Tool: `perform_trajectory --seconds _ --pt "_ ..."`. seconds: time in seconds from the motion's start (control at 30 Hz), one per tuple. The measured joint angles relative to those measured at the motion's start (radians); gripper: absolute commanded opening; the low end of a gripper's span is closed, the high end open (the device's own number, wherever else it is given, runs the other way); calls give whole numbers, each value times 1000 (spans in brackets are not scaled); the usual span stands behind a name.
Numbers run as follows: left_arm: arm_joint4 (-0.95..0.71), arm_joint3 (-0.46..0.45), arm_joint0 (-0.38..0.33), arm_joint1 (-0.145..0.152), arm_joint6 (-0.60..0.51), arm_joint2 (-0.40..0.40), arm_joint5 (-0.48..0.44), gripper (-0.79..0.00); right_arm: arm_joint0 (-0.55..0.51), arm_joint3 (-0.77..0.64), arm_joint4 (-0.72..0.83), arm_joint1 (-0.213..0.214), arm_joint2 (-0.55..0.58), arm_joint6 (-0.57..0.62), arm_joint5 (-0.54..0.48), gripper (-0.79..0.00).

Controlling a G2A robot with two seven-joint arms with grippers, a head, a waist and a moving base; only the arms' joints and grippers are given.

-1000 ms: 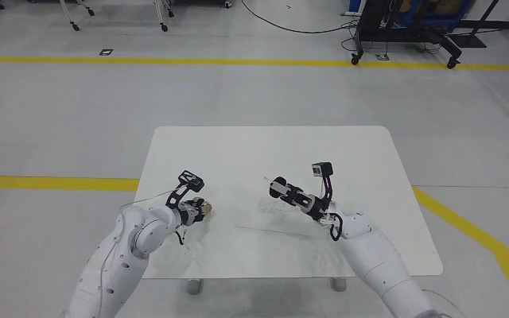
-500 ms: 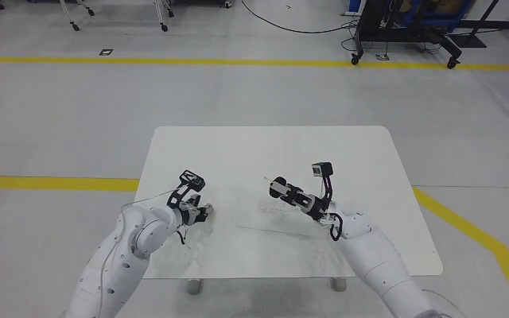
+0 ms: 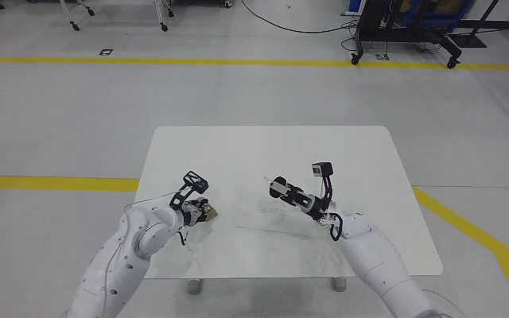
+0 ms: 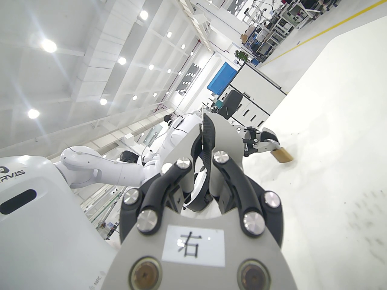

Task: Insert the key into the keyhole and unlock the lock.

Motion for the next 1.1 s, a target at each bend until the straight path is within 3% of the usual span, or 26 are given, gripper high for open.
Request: perform_trajectory --seconds 0.23,0.5,0.77,0.83,0.93,1.0,1.1 --pt "-16 15 1 -1 54 -11 6 -785 0 0 0 0 0 0 0 -785" --pt "-182 -25 14 -11 317 -79 36 -785 0 0 0 0 0 0 0 -785" --pt "-206 -30 13 -14 337 -87 67 -785 -2 -4 -1 -1 -2 -3 4 -785" --pt "-295 -13 -6 -20 305 -94 87 -785 -9 -20 -4 -4 -16 -21 32 -785" --pt "-595 52 -74 -33 138 -103 111 -785 -6 -36 43 -21 -56 -77 78 -785" --pt "-824 112 -128 -40 6 -105 157 -785 7 -39 87 -38 -92 -109 98 -785" --pt "-1113 215 -193 -55 -107 -98 252 -785 32 -30 126 -58 -136 -132 104 -785"
